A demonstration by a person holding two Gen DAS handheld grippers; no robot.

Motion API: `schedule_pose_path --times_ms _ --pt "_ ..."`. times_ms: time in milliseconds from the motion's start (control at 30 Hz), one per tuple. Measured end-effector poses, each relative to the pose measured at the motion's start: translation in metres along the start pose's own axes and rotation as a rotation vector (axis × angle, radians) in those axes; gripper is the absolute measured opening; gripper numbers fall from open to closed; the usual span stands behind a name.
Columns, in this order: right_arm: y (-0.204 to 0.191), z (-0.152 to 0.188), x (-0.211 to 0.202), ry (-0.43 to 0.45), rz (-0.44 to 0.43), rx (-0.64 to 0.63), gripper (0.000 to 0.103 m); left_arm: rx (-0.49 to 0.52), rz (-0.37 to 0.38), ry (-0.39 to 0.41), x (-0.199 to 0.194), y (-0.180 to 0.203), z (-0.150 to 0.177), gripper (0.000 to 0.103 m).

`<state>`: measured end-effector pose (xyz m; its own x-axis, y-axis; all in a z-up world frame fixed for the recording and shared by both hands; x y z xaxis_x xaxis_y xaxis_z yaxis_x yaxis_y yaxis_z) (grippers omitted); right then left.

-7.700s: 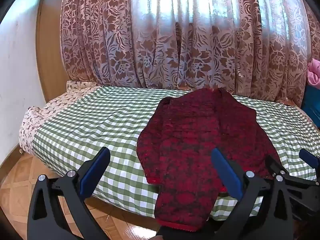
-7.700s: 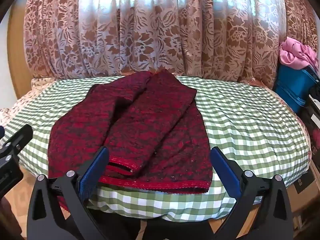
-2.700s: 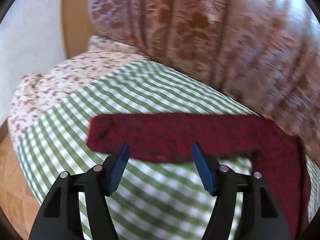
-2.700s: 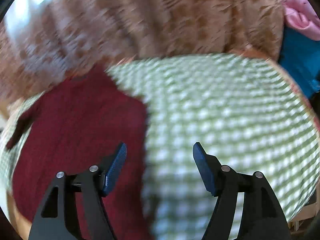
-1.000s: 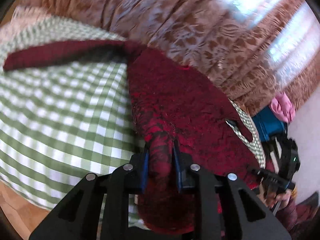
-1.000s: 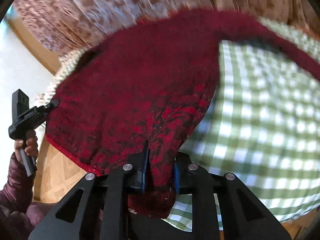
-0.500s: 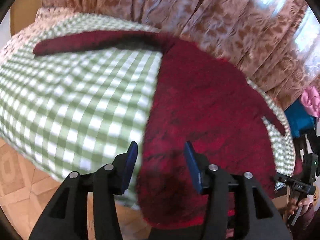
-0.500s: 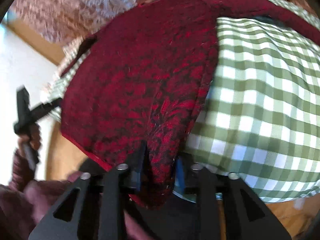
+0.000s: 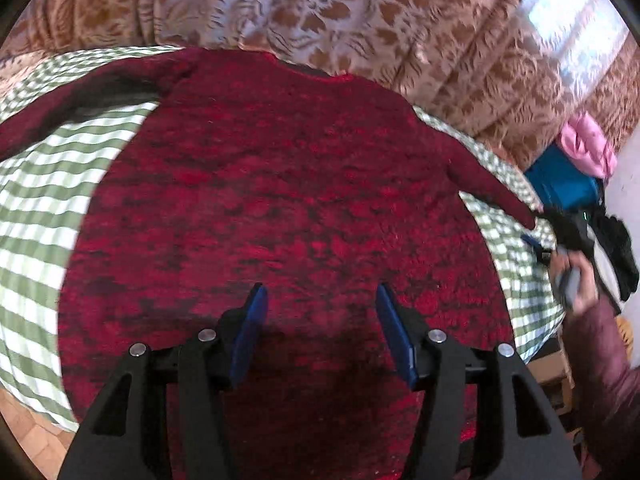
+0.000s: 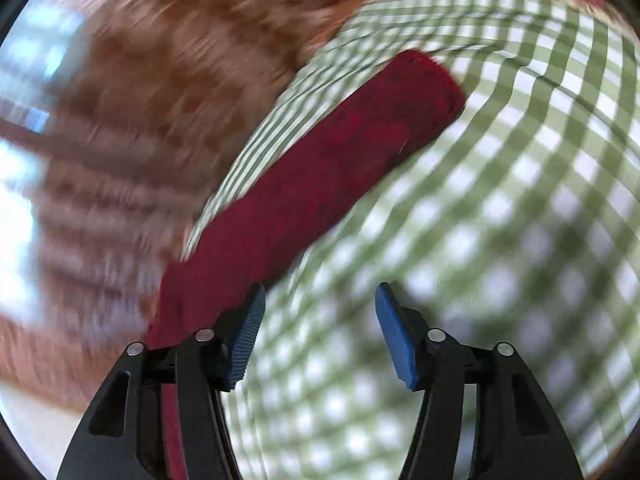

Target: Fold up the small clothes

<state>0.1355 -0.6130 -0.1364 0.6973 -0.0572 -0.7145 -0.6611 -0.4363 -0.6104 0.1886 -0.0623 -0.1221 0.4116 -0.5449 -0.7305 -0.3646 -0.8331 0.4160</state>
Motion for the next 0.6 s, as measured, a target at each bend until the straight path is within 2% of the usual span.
schedule_pose_path --times_ms 100,200,233,267,300,333,367,400,433,500,567,600 --pt "0.012 -0.030 0.024 0.043 0.049 0.096 0.056 0.038 -0.039 -0.023 0.009 0.007 0.000 0.059" --pt "0.013 -0.053 0.041 0.084 0.104 0.117 0.056 0.024 -0.055 -0.045 0.016 0.006 0.000 0.061" --pt "0.013 -0.058 0.043 0.081 0.120 0.105 0.049 0.013 -0.057 -0.052 0.018 0.004 0.001 0.061" --pt "0.012 -0.063 0.043 0.073 0.142 0.077 0.018 0.009 -0.059 -0.057 0.020 0.003 0.001 0.061" --pt "0.006 -0.067 0.042 0.069 0.190 0.013 0.012 0.007 -0.062 -0.062 0.022 0.002 0.002 0.061" --pt "-0.002 -0.071 0.038 0.092 0.220 -0.045 0.010 0.003 -0.064 -0.065 0.025 0.002 0.002 0.061" --pt "-0.009 -0.076 0.023 0.155 0.263 -0.133 0.010 -0.006 -0.064 -0.068 0.026 0.001 0.003 0.062" --pt "-0.010 -0.079 0.012 0.212 0.320 -0.196 0.010 -0.010 -0.063 -0.071 0.030 0.002 0.003 0.063" --pt "-0.005 -0.080 0.009 0.233 0.361 -0.222 0.010 -0.006 -0.064 -0.074 0.031 0.001 0.002 0.064" --pt "0.010 -0.082 0.020 0.185 0.412 -0.230 0.010 0.014 -0.073 -0.080 0.034 0.003 0.003 0.067" --pt "0.023 -0.078 0.033 0.132 0.412 -0.228 0.012 0.009 -0.069 -0.077 0.034 0.004 0.003 0.068" --pt "0.026 -0.077 0.033 0.132 0.398 -0.220 0.020 0.003 -0.062 -0.074 0.033 0.004 0.002 0.069"
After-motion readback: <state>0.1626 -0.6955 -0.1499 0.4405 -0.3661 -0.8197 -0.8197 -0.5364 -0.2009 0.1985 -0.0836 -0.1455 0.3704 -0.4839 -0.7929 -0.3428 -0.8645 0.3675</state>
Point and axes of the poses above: each gripper's, at about its wrist camera, not at the fingertips, and x roughly the way its jaws point, y to its right, z to its underside, the point moved 6 cm from there along x, roughly the way its jaws point, and after that the axes turned 5 degrees about z, right-handed, at the moved point
